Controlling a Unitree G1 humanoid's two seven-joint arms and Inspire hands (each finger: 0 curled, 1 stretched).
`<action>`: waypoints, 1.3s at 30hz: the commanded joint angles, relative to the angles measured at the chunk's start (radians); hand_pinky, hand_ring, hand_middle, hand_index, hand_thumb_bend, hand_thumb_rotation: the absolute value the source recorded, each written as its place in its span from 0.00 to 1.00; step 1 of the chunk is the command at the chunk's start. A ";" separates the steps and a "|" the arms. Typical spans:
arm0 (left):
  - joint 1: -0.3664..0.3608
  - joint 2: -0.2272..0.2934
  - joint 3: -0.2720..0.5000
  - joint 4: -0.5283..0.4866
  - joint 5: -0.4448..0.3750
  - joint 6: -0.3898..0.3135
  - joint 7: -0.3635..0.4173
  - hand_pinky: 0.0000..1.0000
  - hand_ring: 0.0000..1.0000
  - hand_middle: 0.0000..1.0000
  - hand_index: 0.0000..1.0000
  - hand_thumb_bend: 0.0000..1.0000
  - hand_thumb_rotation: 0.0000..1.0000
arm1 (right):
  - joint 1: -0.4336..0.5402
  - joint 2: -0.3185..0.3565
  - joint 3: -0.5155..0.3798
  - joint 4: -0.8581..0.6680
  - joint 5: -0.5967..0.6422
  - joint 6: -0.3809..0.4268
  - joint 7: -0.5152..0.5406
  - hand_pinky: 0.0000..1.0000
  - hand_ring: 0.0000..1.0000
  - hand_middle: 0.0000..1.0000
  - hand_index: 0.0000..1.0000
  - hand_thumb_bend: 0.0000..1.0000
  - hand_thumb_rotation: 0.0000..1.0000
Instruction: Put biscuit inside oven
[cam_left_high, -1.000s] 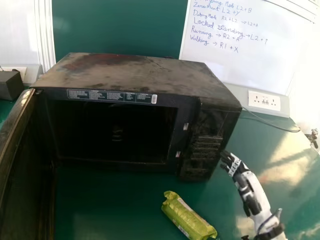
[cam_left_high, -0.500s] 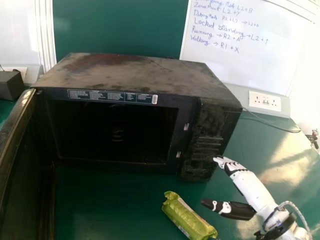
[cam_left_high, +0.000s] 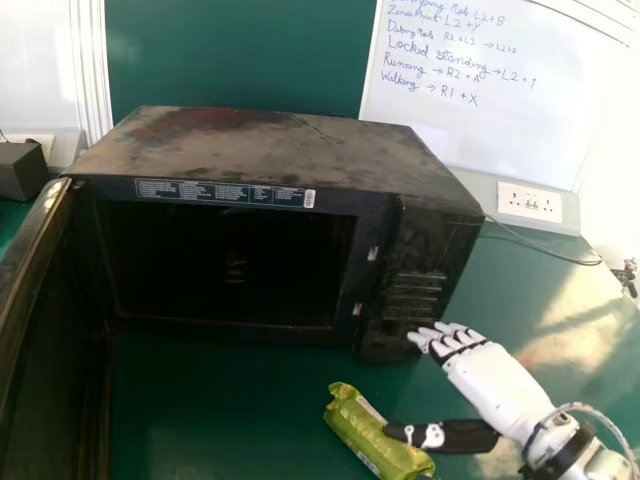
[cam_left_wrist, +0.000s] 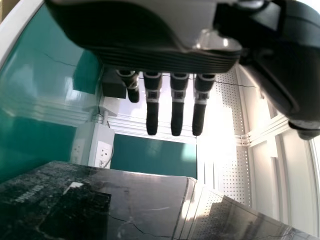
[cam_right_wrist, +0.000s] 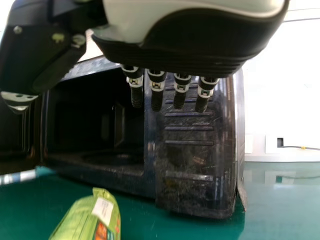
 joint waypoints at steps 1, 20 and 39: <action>0.018 -0.009 0.000 -0.025 0.009 -0.013 0.001 0.65 0.80 0.84 0.81 1.00 0.71 | 0.027 -0.023 -0.020 -0.035 -0.017 0.008 -0.005 1.00 1.00 1.00 1.00 1.00 0.99; 0.072 -0.018 -0.014 -0.066 -0.038 0.005 -0.020 0.70 0.84 0.86 0.81 1.00 0.78 | 0.163 -0.034 -0.057 -0.231 -0.144 0.147 0.064 1.00 1.00 1.00 1.00 1.00 0.97; 0.095 -0.018 -0.019 -0.071 -0.039 -0.010 -0.042 0.75 0.83 0.84 0.82 0.99 0.83 | 0.215 0.081 0.042 -0.345 -0.384 0.214 -0.005 1.00 1.00 1.00 1.00 1.00 0.93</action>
